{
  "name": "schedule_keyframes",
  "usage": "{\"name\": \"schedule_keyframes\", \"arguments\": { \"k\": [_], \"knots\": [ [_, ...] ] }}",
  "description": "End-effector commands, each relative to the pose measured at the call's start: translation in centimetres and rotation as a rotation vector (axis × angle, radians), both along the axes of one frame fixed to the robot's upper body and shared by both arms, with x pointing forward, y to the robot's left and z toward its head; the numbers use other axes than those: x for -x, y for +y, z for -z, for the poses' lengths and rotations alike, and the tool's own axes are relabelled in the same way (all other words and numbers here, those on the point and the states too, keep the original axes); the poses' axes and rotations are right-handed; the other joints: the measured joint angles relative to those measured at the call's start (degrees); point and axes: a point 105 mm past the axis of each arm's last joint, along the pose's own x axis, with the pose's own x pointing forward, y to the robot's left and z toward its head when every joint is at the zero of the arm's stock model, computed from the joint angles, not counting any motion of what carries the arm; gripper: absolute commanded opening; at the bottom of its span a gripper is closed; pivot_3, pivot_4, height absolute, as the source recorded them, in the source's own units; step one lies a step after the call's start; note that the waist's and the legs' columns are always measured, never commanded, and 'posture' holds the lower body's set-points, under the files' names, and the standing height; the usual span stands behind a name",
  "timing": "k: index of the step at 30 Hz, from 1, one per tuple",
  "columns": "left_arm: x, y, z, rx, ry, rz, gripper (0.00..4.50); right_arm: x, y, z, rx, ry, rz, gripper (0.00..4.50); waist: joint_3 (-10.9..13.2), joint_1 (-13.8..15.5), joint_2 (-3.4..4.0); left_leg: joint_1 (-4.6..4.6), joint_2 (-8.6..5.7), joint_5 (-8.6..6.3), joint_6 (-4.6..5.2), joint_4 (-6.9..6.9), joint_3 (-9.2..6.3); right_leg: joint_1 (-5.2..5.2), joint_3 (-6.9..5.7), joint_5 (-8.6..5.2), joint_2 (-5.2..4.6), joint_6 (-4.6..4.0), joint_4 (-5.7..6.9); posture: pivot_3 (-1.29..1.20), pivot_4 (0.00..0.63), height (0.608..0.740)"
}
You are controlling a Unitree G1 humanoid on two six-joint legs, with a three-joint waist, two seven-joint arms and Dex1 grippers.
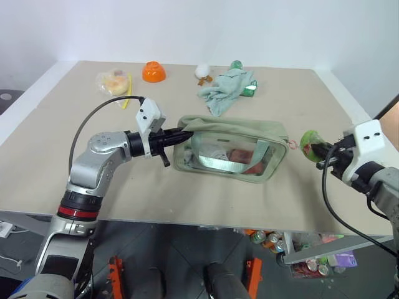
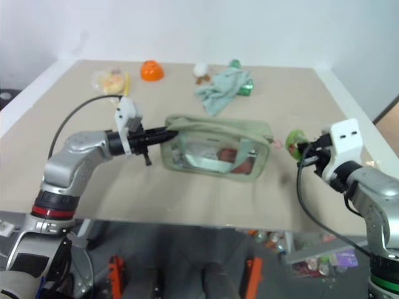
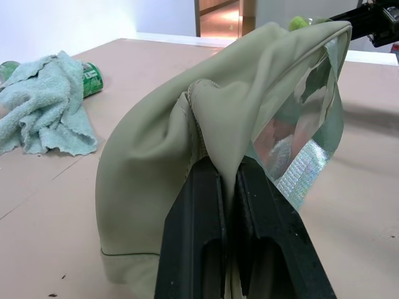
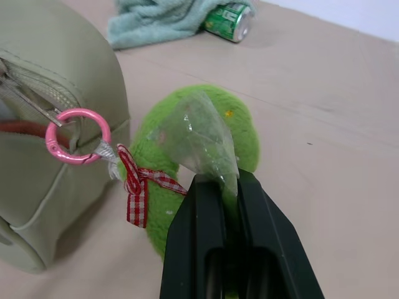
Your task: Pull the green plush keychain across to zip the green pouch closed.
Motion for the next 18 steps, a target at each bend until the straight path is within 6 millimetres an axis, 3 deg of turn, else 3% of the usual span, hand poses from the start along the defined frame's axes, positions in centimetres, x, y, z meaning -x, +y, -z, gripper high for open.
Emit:
{"name": "schedule_keyframes", "arguments": {
  "k": [1, 4, 11, 18],
  "knots": [
    [-0.4, 2.2, -0.8, 0.004, -0.026, -0.081, 0.02, 0.2, -1.3, 0.3, 0.052, -0.025, 0.104, 0.00, 0.00, -0.12, 0.00, 0.00, 0.00, 0.00, 0.00, 0.00, 0.00, 0.00, 0.00, 0.00, 0.00, 0.00, 0.00, 0.00, 0.150, 0.740],
    [-0.4, 2.2, -0.8, 0.004, -0.026, -0.079, 0.02, 0.1, -1.8, -1.5, 0.056, -0.098, 0.132, 0.00, 0.00, -0.40, 0.00, -0.01, -0.02, 0.00, 0.00, 0.00, 0.05, 0.00, 0.06, 0.00, -0.01, 0.01, 0.00, 0.00, 0.150, 0.740],
    [-0.1, 1.9, -0.6, 0.000, -0.016, -0.065, 0.02, 0.0, -3.5, -8.4, 0.107, -0.291, 0.160, 0.00, 0.01, -0.63, 0.00, -0.01, -0.03, 0.00, 0.00, 0.01, 0.11, -0.02, 0.11, 0.00, -0.02, 0.02, -0.01, 0.00, 0.150, 0.740],
    [0.0, 1.6, -0.3, -0.001, -0.005, -0.054, 0.02, -0.1, -4.2, -11.4, 0.206, -0.305, 0.120, 0.00, 0.02, -0.56, 0.01, -0.05, -0.09, -0.01, 0.00, -0.07, 0.11, -0.04, 0.12, -0.10, -0.10, 0.13, -0.02, 0.00, 0.150, 0.740]
  ]
}}
